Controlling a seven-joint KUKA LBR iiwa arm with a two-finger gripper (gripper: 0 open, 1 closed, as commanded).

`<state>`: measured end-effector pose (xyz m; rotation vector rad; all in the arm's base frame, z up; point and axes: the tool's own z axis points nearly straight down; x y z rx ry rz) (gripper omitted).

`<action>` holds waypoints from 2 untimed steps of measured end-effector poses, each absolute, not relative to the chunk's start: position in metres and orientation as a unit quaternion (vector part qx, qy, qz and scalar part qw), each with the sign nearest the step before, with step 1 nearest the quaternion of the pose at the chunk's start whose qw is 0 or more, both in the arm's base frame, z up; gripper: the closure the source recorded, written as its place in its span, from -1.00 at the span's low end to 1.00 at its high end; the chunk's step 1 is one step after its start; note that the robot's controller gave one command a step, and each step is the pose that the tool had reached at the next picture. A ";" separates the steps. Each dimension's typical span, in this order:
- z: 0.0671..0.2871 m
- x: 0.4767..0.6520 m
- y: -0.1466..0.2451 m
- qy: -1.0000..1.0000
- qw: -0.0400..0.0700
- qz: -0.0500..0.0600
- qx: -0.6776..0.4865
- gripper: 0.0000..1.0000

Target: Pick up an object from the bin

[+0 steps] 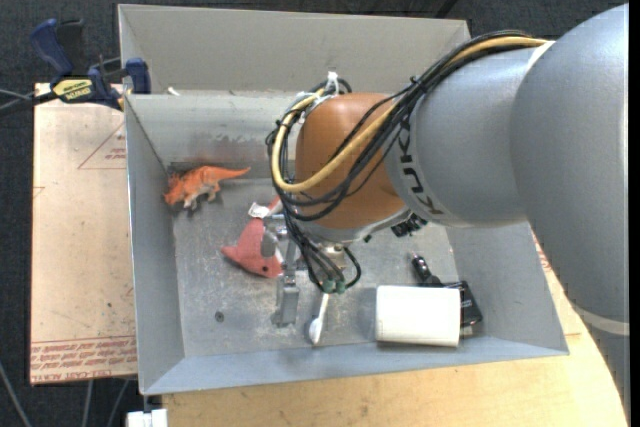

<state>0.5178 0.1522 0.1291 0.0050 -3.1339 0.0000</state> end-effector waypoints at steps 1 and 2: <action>0.133 0.520 0.151 -1.000 0.000 -0.001 0.000 1.00; 0.133 0.520 0.151 -1.000 0.000 -0.001 -0.001 -1.00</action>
Offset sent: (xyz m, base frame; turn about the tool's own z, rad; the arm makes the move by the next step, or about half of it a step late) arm 0.0000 0.0000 0.0000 0.0000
